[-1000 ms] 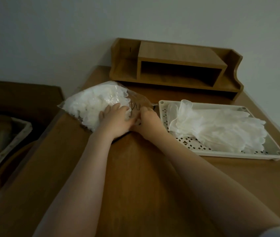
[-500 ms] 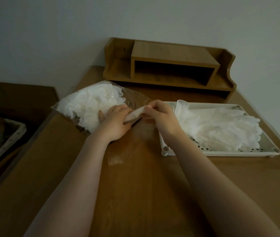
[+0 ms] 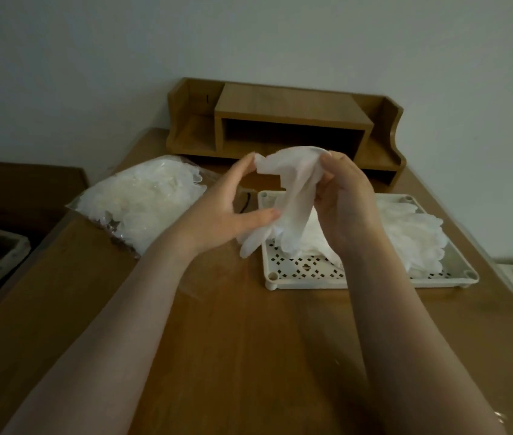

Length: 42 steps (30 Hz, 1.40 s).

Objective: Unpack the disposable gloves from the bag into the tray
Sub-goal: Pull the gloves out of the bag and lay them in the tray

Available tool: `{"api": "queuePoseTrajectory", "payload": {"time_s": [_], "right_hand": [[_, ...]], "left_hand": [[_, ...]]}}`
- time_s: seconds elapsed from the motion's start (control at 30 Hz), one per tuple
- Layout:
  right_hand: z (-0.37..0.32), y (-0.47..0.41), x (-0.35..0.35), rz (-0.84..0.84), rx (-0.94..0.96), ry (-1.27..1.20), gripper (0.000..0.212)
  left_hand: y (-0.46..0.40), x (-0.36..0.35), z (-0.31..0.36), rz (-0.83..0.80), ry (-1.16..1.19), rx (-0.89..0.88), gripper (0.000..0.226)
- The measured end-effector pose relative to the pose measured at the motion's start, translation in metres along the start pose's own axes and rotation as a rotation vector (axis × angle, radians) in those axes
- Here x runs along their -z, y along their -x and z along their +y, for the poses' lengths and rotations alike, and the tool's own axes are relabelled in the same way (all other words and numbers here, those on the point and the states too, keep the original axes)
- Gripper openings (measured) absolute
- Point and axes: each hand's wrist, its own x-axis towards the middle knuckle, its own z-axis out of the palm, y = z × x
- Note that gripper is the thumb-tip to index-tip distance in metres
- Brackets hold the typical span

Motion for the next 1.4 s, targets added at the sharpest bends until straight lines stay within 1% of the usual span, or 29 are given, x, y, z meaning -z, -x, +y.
{"api": "queuePoseTrajectory", "payload": {"time_s": [0.07, 0.1, 0.13, 0.2, 0.27, 0.33, 0.4, 0.47, 0.5, 0.53, 0.63, 0.7, 0.77, 0.83, 0.9, 0.97, 1.03, 1.1, 1.17, 1.23, 1.3, 1.33, 1.4], "right_hand": [[-0.007, 0.003, 0.001, -0.056, -0.007, 0.002, 0.014], [-0.012, 0.005, 0.001, -0.077, -0.015, -0.001, 0.014], [-0.017, 0.006, 0.001, -0.087, -0.028, 0.008, 0.014], [-0.025, 0.008, 0.002, -0.087, -0.049, 0.043, 0.013], [-0.034, 0.009, 0.006, -0.066, -0.063, 0.121, 0.012], [-0.039, 0.012, 0.011, -0.045, -0.064, 0.174, 0.011], [-0.044, 0.014, 0.019, -0.086, -0.055, 0.159, 0.019], [-0.047, 0.016, 0.025, -0.193, -0.032, 0.182, 0.033], [-0.046, 0.017, 0.027, -0.237, -0.025, 0.221, 0.037], [-0.045, 0.017, 0.029, -0.264, -0.023, 0.267, 0.036], [-0.043, 0.017, 0.036, -0.307, -0.031, 0.377, 0.019], [-0.043, 0.016, 0.043, -0.315, -0.089, 0.313, 0.013], [-0.046, 0.013, 0.051, -0.286, -0.196, 0.142, 0.017], [-0.049, 0.009, 0.060, -0.241, -0.269, 0.040, 0.016], [-0.054, 0.006, 0.068, -0.226, -0.288, 0.011, 0.014], [-0.060, 0.004, 0.075, -0.258, -0.303, 0.026, 0.013], [-0.066, 0.001, 0.081, -0.289, -0.323, 0.138, 0.014], [-0.069, -0.001, 0.087, -0.307, -0.323, 0.378, 0.018], [-0.069, -0.004, 0.094, -0.327, -0.299, 0.616, 0.021], [-0.070, -0.007, 0.099, -0.371, -0.285, 0.759, 0.022], [-0.075, -0.010, 0.109, -0.456, -0.272, 0.867, 0.026], [-0.077, -0.013, 0.115, -0.522, -0.284, 0.894, 0.032], [-0.082, -0.018, 0.131, -0.617, -0.382, 0.879, 0.051]], "left_hand": [[-0.004, -0.014, 0.020, 0.055, 0.010, -0.003, 0.100], [-0.008, -0.018, 0.029, 0.084, 0.020, 0.040, 0.097], [-0.013, -0.020, 0.036, 0.119, 0.073, 0.091, 0.085], [-0.021, -0.018, 0.047, 0.165, 0.265, 0.147, 0.054], [-0.024, -0.017, 0.057, 0.146, 0.389, 0.129, 0.027], [-0.024, -0.017, 0.063, 0.142, 0.450, 0.068, 0.008], [-0.023, -0.018, 0.071, 0.160, 0.518, 0.032, 0.009], [-0.024, -0.020, 0.076, 0.188, 0.606, 0.013, 0.010], [-0.025, -0.021, 0.077, 0.203, 0.638, 0.010, 0.011], [-0.026, -0.022, 0.078, 0.216, 0.651, 0.006, 0.012], [-0.027, -0.028, 0.079, 0.243, 0.633, -0.001, 0.012], [-0.027, -0.030, 0.078, 0.253, 0.662, 0.017, 0.013], [-0.030, -0.030, 0.078, 0.256, 0.706, 0.064, 0.020], [-0.032, -0.029, 0.077, 0.193, 0.741, 0.140, 0.028], [-0.034, -0.026, 0.076, 0.036, 0.779, 0.220, 0.035], [-0.036, -0.025, 0.075, -0.129, 0.835, 0.265, 0.043], [-0.041, -0.027, 0.074, -0.177, 0.845, 0.318, 0.058], [-0.046, -0.033, 0.074, -0.193, 0.773, 0.375, 0.060], [-0.050, -0.040, 0.074, -0.240, 0.665, 0.405, 0.049], [-0.050, -0.047, 0.074, -0.273, 0.562, 0.417, 0.039], [-0.052, -0.057, 0.076, -0.290, 0.481, 0.417, 0.037], [-0.053, -0.062, 0.075, -0.302, 0.448, 0.408, 0.033], [-0.053, -0.074, 0.072, -0.296, 0.406, 0.382, 0.014]]}}
